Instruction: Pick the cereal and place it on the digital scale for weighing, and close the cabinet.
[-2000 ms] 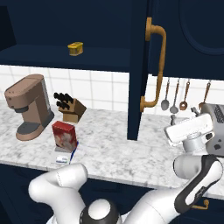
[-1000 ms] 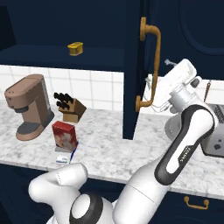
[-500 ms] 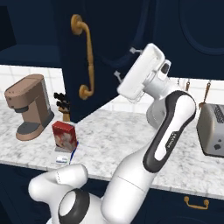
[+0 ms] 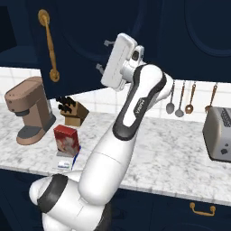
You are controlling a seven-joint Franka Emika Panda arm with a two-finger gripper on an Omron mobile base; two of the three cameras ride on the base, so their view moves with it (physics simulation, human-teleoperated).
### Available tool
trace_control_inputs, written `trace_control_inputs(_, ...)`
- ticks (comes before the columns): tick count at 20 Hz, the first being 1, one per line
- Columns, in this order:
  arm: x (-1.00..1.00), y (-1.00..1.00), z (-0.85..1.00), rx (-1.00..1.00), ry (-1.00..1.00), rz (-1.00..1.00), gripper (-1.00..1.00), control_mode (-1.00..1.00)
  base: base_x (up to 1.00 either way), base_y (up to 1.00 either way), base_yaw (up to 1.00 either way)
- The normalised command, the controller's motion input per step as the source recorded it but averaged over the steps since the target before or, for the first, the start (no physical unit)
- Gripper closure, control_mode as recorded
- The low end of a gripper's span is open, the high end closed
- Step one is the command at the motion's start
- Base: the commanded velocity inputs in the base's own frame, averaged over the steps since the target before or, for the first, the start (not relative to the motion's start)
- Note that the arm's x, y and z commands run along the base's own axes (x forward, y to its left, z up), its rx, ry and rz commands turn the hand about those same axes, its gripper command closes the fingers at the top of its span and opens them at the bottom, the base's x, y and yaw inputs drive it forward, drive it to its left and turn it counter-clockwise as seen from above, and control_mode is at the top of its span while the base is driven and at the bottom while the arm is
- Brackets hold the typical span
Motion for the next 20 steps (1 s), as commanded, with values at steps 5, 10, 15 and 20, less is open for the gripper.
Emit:
trace_control_inputs(5,1.00,0.75,-0.15,-0.21,0.06,-0.68,-1.00,-1.00,0.00,0.00,0.00)
trace_control_inputs(10,1.00,0.97,-0.33,-0.15,-0.02,-0.56,-1.00,-1.00,0.00,0.00,0.00)
trace_control_inputs(15,1.00,1.00,-0.58,-0.04,-0.13,-0.33,-1.00,-1.00,0.00,0.00,0.00)
trace_control_inputs(20,0.97,1.00,-0.44,-0.01,-0.16,-0.31,-1.00,-1.00,0.00,0.00,0.00)
